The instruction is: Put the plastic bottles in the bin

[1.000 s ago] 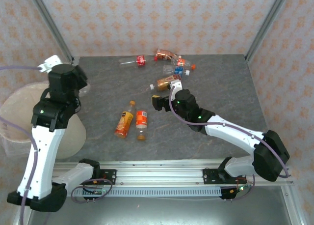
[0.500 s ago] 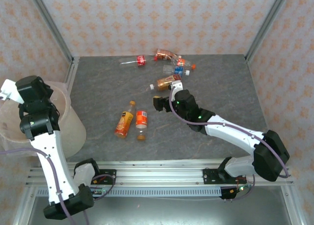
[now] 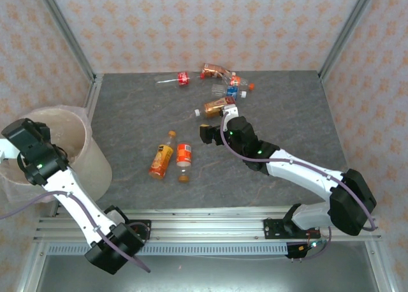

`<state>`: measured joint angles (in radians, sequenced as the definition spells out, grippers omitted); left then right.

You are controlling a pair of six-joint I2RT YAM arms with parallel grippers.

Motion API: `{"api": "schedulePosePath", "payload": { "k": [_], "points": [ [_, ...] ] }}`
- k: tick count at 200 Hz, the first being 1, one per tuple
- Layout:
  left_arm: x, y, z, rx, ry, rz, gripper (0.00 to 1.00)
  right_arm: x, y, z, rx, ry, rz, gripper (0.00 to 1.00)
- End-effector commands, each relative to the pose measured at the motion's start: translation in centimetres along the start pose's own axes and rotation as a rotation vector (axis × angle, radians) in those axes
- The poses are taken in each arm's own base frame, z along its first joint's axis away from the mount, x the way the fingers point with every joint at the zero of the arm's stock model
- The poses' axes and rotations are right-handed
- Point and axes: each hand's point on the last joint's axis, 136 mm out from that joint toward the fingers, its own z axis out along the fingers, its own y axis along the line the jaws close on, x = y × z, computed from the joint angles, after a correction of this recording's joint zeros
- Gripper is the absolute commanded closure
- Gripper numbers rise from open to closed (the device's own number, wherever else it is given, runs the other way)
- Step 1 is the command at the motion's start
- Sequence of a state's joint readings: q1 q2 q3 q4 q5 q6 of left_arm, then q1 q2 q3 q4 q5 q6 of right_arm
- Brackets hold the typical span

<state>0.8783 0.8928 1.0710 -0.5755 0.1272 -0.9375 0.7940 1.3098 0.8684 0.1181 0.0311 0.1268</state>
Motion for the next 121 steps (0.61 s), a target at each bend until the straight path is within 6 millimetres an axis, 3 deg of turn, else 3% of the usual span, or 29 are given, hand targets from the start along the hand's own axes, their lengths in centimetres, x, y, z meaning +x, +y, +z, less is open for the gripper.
{"api": "schedulePosePath", "payload": {
  "k": [1,43,121],
  "points": [
    [-0.3,-0.8,0.2,0.061,0.01,-0.087,0.4,-0.2,-0.4,-0.6,0.021,-0.007,0.014,0.01],
    [0.1,0.6,1.0,-0.009,0.028,-0.128,0.24,-0.4,-0.3,-0.4,0.018,-0.009,0.026,0.01],
    [0.0,-0.9,-0.1,0.019,0.061,-0.108,0.07,-0.6,-0.2,-0.3,0.015,-0.014,0.052,0.01]
  ]
}}
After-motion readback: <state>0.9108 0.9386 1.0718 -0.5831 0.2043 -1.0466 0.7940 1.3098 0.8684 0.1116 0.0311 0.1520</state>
